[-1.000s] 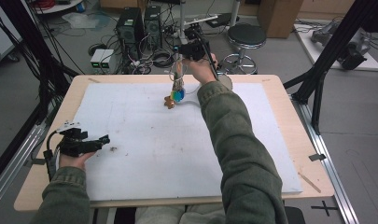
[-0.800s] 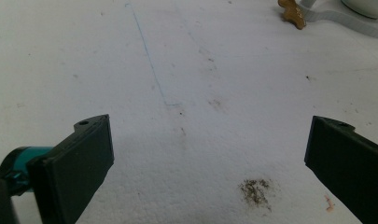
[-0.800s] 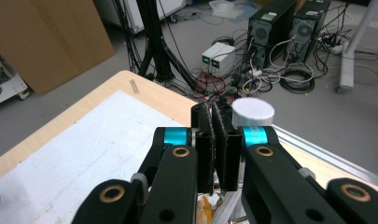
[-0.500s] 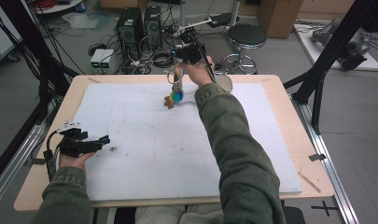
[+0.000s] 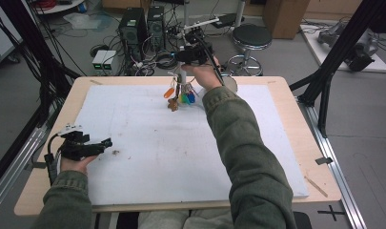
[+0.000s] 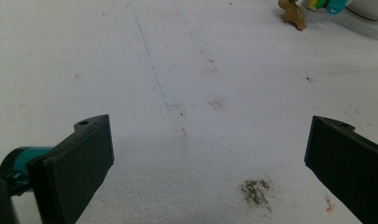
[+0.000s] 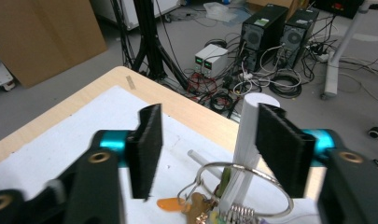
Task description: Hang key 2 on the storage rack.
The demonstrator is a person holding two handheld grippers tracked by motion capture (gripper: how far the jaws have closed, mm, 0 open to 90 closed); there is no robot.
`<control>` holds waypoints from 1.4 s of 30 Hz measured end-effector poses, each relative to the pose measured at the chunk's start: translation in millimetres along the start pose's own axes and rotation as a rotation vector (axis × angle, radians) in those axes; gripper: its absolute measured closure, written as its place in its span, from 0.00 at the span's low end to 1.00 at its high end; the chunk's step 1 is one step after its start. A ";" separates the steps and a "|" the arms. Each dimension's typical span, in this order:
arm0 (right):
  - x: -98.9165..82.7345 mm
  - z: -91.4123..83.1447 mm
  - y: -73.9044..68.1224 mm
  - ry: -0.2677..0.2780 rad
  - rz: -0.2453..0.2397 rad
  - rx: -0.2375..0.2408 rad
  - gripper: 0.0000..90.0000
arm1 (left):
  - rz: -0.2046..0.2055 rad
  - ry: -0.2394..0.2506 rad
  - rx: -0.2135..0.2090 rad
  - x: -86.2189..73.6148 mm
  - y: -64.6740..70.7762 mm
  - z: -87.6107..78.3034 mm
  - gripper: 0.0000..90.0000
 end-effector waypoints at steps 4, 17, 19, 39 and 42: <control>-7.8 -8.0 0.2 -0.002 0.010 0.010 0.34 | 0.002 0.003 0.001 0.4 0.1 -0.5 0.02; -44.1 -32.0 11.9 -0.037 0.023 -0.029 0.01 | -0.002 0.014 -0.003 2.1 1.7 -1.2 0.02; -48.7 -37.5 15.1 -0.034 0.015 -0.046 0.01 | -0.001 0.017 -0.001 2.5 1.1 -2.0 0.02; -82.1 -81.8 33.3 -0.024 0.002 -0.108 0.01 | 0.015 0.043 0.036 4.6 0.5 -7.4 0.02; -90.7 -83.4 36.1 -0.034 0.009 -0.108 0.01 | 0.020 0.046 0.042 4.8 -0.1 -8.7 0.02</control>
Point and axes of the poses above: each handheld gripper's, and its own axes: z roughly forward along the jaws, x roughly out of its top, y roughly to its right, the point moved 8 cm from there along z, roughly forward along the jaws, and after that the axes turned 1 degree about x, right-handed, at the moved point
